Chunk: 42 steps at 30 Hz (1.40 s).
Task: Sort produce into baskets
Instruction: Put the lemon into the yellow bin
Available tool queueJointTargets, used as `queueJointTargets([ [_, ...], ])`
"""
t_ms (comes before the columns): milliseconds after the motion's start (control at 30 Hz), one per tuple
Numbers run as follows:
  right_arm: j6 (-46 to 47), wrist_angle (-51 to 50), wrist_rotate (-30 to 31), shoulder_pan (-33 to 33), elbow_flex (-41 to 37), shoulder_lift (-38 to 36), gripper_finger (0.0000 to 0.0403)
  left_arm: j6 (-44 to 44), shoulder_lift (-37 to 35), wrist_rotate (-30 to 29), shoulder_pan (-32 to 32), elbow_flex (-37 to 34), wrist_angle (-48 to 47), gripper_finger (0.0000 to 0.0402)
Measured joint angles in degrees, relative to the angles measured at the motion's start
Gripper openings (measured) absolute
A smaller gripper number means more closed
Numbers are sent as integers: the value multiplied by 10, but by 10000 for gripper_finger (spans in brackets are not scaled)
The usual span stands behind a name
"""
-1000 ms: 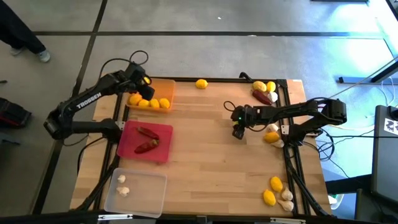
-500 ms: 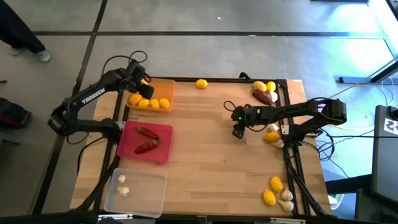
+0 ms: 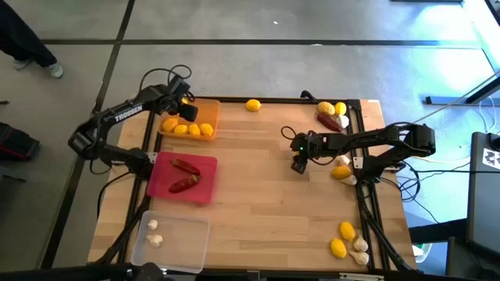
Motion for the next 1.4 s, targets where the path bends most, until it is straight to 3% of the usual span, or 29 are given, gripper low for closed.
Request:
queueJointTargets([
  [333,4,2,0,0,0,0,209,-14,47,-62,-15,0,6,183],
  [933,5,2,0,0,0,0,209,19,69,-60,-18,9,-23,184],
  [1400,1,2,0,0,0,0,209,37,69,-57,-18,9,-27,256],
])
